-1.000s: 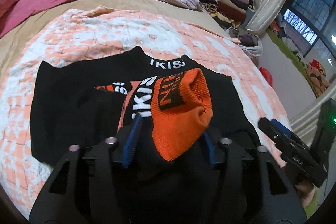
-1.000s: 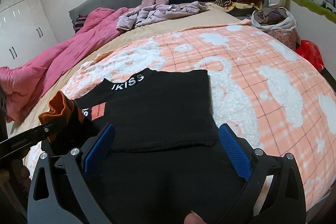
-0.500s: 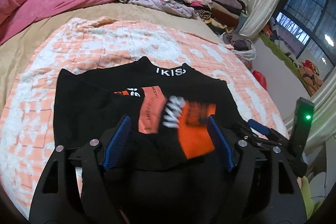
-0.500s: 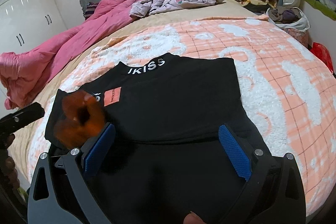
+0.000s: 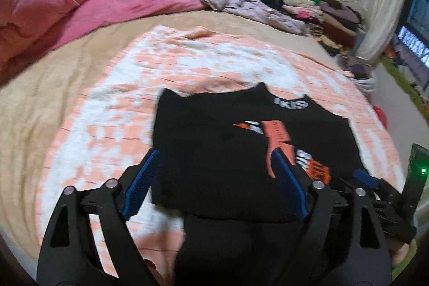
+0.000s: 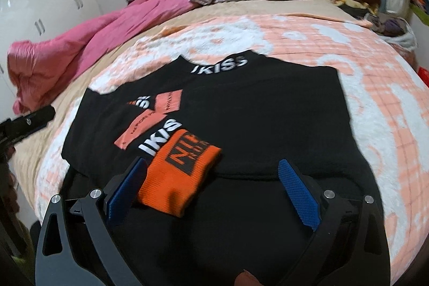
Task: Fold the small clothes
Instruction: 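Grasp the folded sleeve's orange cuff with the right tool, straighten, release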
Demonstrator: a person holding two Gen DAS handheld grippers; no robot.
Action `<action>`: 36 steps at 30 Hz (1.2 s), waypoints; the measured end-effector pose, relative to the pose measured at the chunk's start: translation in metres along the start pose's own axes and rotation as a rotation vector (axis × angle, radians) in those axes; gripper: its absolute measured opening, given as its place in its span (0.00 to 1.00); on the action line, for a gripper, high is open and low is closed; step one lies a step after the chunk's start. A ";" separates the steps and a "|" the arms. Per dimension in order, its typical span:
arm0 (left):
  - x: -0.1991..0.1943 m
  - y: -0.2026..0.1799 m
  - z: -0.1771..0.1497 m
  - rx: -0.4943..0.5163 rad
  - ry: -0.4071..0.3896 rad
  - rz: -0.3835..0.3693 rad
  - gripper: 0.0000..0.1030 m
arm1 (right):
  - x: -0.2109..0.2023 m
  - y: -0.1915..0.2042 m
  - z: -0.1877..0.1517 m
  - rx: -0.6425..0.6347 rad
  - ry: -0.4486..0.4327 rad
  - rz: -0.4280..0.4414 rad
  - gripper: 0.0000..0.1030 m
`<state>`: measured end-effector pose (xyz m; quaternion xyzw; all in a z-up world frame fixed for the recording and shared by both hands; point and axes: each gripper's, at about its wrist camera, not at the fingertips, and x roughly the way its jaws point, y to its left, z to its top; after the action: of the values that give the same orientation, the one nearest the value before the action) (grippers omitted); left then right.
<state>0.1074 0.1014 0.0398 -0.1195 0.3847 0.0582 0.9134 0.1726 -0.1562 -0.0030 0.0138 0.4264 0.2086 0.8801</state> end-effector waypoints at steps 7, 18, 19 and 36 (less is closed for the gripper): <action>-0.005 0.023 0.002 -0.042 -0.013 0.053 0.78 | 0.042 0.008 -0.002 0.001 0.075 0.017 0.76; -0.009 0.038 0.004 -0.076 -0.023 0.086 0.78 | 0.015 0.043 0.017 -0.124 -0.024 0.128 0.07; -0.009 0.038 0.004 -0.076 -0.022 0.085 0.78 | 0.009 0.044 0.022 -0.134 -0.044 0.133 0.07; -0.004 0.028 0.006 -0.052 -0.011 0.080 0.78 | -0.051 -0.023 0.073 -0.152 -0.211 -0.027 0.07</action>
<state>0.1030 0.1297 0.0421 -0.1274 0.3825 0.1056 0.9090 0.2083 -0.1854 0.0765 -0.0366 0.3143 0.2257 0.9214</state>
